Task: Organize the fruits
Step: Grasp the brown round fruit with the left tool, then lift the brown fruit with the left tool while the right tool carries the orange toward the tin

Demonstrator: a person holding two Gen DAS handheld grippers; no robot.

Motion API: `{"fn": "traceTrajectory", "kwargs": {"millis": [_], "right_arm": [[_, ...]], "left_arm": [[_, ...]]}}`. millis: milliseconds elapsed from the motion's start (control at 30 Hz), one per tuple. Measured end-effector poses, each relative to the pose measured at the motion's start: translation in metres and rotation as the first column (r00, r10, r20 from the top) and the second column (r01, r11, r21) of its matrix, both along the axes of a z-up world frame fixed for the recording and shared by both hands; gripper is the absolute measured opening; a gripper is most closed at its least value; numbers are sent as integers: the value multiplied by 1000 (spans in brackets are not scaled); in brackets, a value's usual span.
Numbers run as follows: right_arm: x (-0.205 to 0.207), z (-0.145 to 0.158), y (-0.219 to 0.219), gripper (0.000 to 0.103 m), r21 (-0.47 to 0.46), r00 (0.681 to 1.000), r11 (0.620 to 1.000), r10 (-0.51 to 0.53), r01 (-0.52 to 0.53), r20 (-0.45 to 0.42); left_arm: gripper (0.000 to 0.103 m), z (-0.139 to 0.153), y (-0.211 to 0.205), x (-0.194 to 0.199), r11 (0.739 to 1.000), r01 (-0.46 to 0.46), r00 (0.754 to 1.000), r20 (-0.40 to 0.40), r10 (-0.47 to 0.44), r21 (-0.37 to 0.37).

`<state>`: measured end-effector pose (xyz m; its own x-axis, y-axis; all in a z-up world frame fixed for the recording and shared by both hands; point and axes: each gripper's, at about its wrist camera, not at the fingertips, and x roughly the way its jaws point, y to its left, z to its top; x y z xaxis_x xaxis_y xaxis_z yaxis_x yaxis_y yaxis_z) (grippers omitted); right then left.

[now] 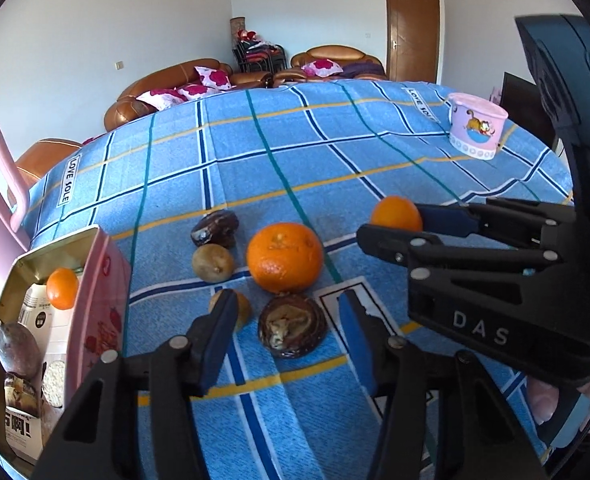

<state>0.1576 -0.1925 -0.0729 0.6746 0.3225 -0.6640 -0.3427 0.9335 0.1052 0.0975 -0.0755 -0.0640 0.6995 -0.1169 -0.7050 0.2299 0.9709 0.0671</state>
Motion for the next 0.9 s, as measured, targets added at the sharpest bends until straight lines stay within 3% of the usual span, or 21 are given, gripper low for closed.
{"fn": "traceTrajectory", "kwargs": {"millis": [67,100,200,333,467,700,900], "right_arm": [[0,0,0,40,3,1000,1000,0,0,0],[0,1,0,40,6,1000,1000,0,0,1],[-1,0,-1,40,10,1000,1000,-1,1,5],[-2,-1,-1,40,7,1000,1000,1,-1,7],[-2,0,-1,40,9,1000,1000,2,-2,13],[-8,5,-1,40,17,999,1000,16,-17,51],[-12,8,1,40,23,996,999,44,-46,76]], "left_arm": [[32,-1,-3,0,1000,12,1000,-5,-12,10],[32,-2,-3,0,1000,13,1000,-13,-13,17],[32,-2,-3,-4,999,20,1000,-8,-19,27],[42,-6,-1,2,1000,16,999,-39,-15,14],[38,-7,2,3,1000,19,999,-50,-20,-14],[37,5,11,-9,999,-27,998,48,29,-42],[37,10,20,-11,996,-62,995,78,67,-70]]}}
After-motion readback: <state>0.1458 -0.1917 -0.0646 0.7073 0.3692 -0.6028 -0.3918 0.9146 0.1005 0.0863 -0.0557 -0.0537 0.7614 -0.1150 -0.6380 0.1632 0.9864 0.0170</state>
